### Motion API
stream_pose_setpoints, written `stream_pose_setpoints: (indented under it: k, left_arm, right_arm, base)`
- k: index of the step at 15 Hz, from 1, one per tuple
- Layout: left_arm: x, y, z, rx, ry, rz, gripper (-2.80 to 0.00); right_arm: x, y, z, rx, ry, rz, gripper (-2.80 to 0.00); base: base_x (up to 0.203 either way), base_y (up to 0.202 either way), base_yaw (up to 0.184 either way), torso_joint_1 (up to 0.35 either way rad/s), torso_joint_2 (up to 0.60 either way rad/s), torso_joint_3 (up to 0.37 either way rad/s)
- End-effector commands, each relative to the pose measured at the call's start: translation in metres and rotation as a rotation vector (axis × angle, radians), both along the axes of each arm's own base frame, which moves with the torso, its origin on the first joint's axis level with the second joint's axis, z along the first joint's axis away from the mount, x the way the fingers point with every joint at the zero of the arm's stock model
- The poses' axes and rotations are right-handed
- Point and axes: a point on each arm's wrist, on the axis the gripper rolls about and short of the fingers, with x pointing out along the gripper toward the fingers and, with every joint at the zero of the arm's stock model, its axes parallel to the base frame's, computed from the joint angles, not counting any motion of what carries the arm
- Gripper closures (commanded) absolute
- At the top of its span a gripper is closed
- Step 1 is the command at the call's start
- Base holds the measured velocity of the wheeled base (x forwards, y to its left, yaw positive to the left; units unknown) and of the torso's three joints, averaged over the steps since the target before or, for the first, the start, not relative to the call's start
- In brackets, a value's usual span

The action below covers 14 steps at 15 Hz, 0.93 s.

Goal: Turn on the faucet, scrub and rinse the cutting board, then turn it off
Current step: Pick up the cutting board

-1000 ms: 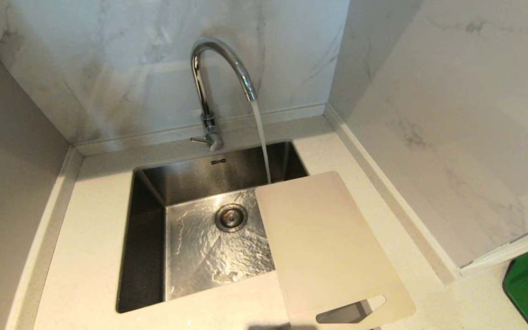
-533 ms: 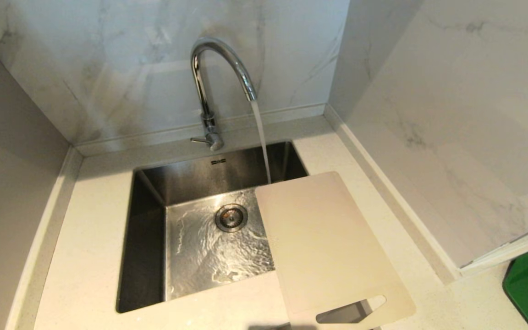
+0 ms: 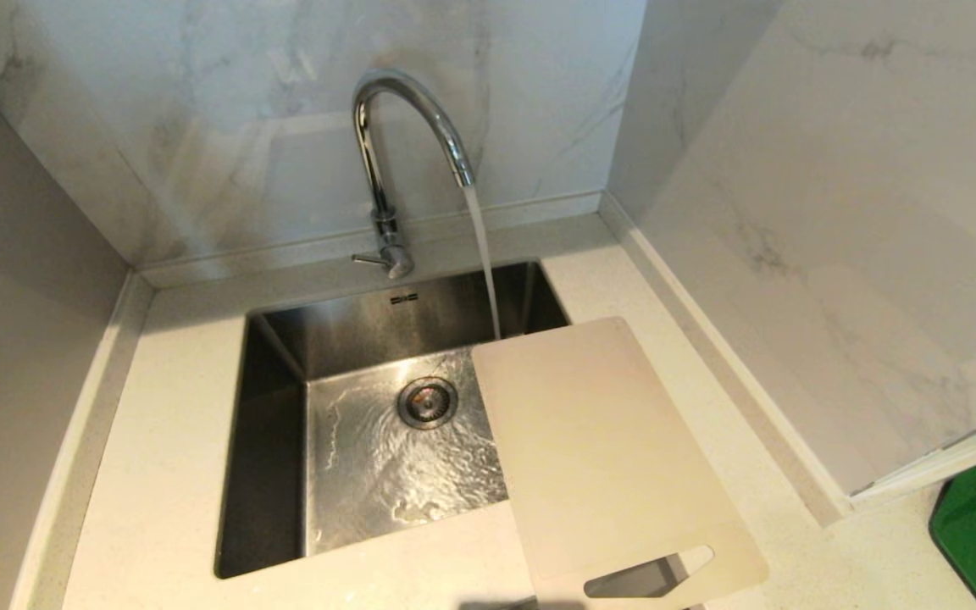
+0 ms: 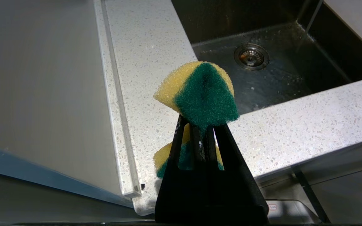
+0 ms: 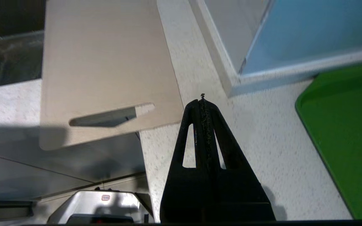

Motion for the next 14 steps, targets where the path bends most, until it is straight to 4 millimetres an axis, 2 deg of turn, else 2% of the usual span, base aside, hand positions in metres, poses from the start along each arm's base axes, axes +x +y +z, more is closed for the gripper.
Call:
stream_pose_setpoints:
  k: [1, 9, 11, 14]
  left_arm:
    - [0.000, 0.000, 0.000, 0.000, 0.001, 0.000, 0.00]
    - [0.000, 0.000, 0.000, -0.002, 0.001, 0.000, 0.00]
    - [0.000, 0.000, 0.000, -0.003, 0.001, 0.002, 0.00]
    - [0.000, 0.000, 0.000, -0.006, 0.000, 0.002, 0.00]
  right_arm:
    - [0.011, 0.001, 0.034, -0.001, 0.035, 0.022, 0.00]
    - [0.029, 0.004, 0.132, 0.018, 0.225, 0.190, 0.00]
    - [0.041, 0.005, 0.145, -0.018, 0.262, 0.224, 0.00]
    - [0.059, 0.005, 0.149, -0.121, 0.356, 0.265, 0.00]
  base:
    - [0.000, 0.000, 0.000, 0.000, 0.00, 0.000]
    - [0.000, 0.000, 0.000, 0.000, 0.00, 0.000]
    - [0.000, 0.000, 0.000, 0.000, 0.00, 0.000]
    - [0.000, 0.000, 0.000, 0.000, 0.00, 0.000]
